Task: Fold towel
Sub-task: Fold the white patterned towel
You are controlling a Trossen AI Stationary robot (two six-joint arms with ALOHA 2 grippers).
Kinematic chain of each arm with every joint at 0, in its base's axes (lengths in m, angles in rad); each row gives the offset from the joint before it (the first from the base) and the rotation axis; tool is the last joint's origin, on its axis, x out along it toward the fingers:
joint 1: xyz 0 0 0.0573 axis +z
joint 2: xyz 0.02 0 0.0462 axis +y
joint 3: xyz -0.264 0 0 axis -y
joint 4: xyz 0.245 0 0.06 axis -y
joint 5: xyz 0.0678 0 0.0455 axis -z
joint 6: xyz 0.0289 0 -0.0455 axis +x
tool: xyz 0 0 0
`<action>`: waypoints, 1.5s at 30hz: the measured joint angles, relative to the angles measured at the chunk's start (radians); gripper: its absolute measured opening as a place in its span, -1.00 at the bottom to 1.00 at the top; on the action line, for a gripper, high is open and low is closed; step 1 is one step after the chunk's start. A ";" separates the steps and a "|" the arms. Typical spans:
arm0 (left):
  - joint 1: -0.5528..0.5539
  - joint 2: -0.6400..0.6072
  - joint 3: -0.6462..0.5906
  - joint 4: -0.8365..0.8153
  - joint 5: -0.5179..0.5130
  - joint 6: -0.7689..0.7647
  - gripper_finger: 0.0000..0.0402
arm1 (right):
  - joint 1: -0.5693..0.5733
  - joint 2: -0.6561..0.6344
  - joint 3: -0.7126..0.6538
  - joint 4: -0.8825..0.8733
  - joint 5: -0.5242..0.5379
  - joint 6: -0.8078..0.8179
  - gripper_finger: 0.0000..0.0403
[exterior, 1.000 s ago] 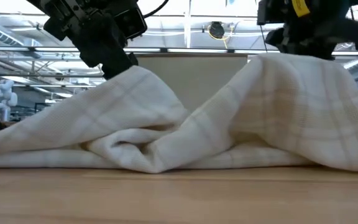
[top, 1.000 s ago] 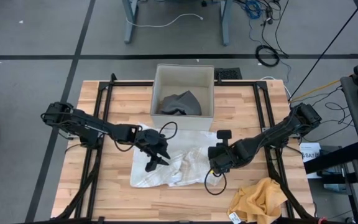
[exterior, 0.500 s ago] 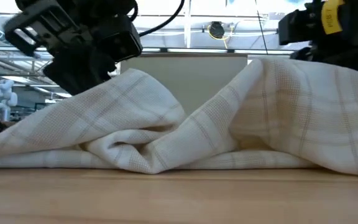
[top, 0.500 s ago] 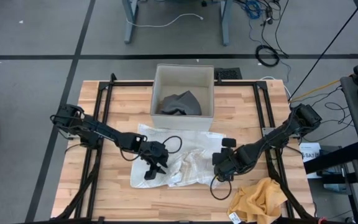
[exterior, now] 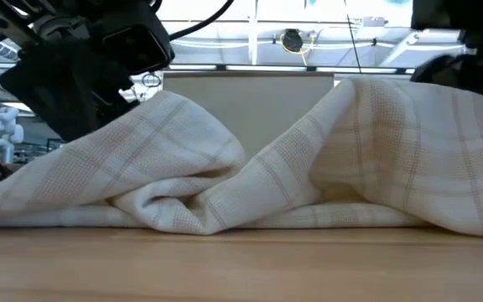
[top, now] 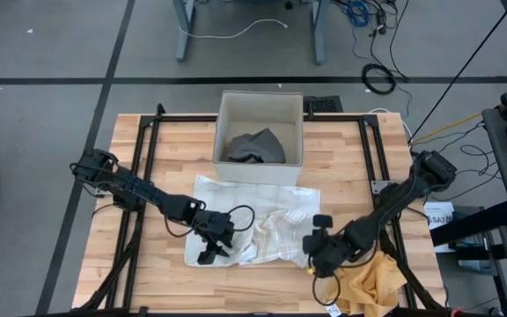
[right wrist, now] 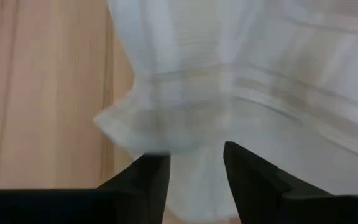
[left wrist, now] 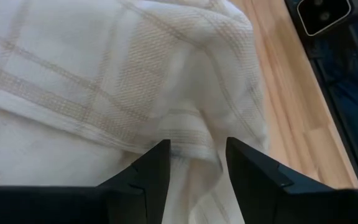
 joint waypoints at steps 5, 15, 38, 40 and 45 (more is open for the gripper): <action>-0.016 0.000 0.000 -0.013 -0.004 -0.009 -0.20 | 0.004 0.058 -0.031 0.000 0.007 0.035 -0.38; -0.055 0.000 0.000 -0.056 -0.001 -0.047 -0.20 | 0.010 0.107 -0.044 0.162 -0.153 0.035 -0.47; -0.133 0.000 0.000 -0.081 0.079 -0.033 -0.20 | 0.054 -0.075 -0.029 -0.058 0.064 0.096 -0.47; -0.134 0.000 0.000 -0.081 0.076 -0.026 -0.20 | 0.038 -0.069 -0.032 -0.064 0.083 0.064 -0.47; -0.131 0.000 0.000 -0.081 0.071 -0.020 -0.20 | -0.014 -0.044 -0.064 -0.056 0.082 0.006 -0.47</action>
